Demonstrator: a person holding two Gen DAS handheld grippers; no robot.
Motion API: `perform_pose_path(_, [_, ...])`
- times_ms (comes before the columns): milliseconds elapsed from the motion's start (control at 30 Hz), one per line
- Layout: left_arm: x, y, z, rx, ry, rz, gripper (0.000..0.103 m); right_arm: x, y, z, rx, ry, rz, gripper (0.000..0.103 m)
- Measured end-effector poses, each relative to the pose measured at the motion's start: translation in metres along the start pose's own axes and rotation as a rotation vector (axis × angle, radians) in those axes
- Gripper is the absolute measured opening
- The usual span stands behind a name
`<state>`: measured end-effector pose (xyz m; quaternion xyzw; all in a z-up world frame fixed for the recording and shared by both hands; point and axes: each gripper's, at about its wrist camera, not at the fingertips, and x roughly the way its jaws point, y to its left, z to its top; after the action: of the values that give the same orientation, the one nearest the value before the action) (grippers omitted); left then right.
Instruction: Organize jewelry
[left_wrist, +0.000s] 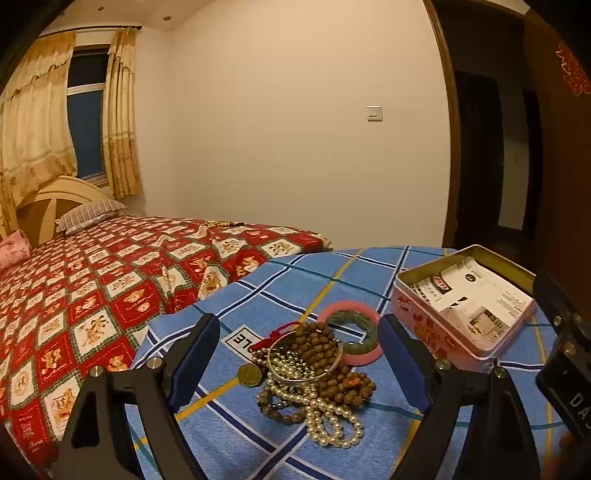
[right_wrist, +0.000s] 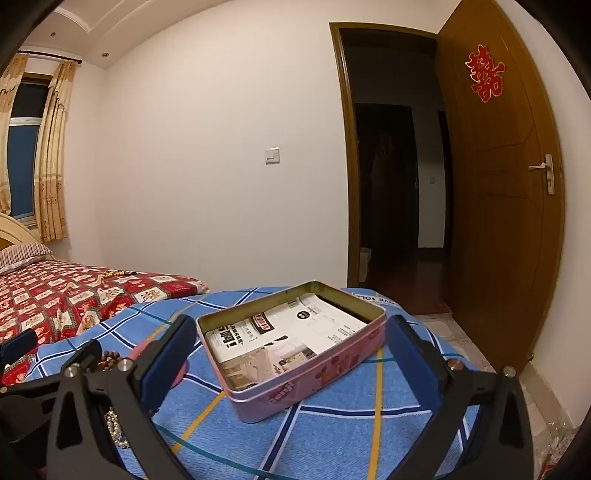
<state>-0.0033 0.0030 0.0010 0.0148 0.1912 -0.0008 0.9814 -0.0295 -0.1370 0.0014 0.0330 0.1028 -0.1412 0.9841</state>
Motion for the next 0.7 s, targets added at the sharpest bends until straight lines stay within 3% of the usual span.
perform_pose_path(700, [0.0010,-0.0056,0.0016,0.006,0.016,-0.010,0.087,-0.0012,-0.0016,-0.0011,-0.003,-0.013,-0.008,0.103])
